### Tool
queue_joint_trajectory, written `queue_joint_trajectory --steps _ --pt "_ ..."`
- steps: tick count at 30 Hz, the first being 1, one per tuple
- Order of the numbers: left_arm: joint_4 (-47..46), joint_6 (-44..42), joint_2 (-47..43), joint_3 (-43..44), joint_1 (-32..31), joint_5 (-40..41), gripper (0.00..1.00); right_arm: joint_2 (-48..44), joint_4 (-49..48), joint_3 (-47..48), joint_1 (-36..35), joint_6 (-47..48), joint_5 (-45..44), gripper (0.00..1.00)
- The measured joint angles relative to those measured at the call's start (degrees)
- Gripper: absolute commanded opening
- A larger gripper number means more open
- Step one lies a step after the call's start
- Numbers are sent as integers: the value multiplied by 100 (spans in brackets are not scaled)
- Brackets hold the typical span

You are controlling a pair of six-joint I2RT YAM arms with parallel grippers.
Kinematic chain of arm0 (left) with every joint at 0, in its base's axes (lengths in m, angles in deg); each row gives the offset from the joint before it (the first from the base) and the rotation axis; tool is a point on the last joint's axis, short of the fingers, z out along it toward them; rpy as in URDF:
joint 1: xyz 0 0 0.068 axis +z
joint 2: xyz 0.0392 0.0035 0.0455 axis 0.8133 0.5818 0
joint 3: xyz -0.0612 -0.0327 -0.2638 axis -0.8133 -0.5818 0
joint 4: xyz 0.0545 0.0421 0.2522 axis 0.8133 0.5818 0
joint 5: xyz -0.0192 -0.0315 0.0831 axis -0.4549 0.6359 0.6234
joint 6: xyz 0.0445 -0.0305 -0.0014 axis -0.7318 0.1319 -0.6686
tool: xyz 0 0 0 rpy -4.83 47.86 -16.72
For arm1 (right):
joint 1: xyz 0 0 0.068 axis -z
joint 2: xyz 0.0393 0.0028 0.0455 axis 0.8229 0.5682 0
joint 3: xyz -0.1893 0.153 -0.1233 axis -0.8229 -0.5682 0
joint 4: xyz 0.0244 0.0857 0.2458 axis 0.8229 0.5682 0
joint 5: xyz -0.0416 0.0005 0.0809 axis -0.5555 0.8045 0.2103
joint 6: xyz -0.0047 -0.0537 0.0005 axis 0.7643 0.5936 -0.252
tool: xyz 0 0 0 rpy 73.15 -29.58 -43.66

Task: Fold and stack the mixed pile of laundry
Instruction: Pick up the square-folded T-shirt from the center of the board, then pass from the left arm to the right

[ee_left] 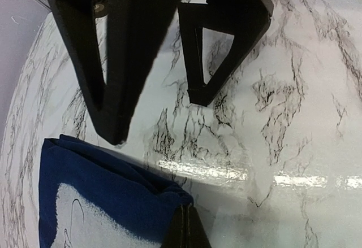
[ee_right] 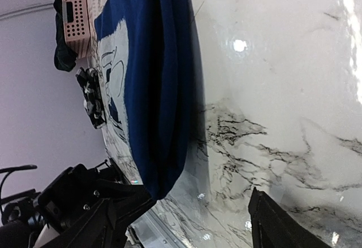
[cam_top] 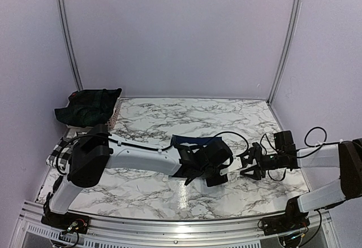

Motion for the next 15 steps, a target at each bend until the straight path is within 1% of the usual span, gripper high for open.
queue_joint_trajectory --steps 1,3,7,11,15 --pt "-20 7 -39 -20 2 -24 0 4 -76 -22 -4 -61 2 92" --pt "-31 35 -144 -81 7 -70 0 50 -297 -55 -37 -227 4 95" --pt "-92 90 -229 -98 31 -212 0 297 -822 -57 -249 -632 9 97" --pt "-125 109 -229 -98 33 -308 0 699 -1414 -50 -487 -1080 0 95" --pt "-151 151 -234 -103 33 -433 0 1237 -1934 168 -717 -1460 26 89"
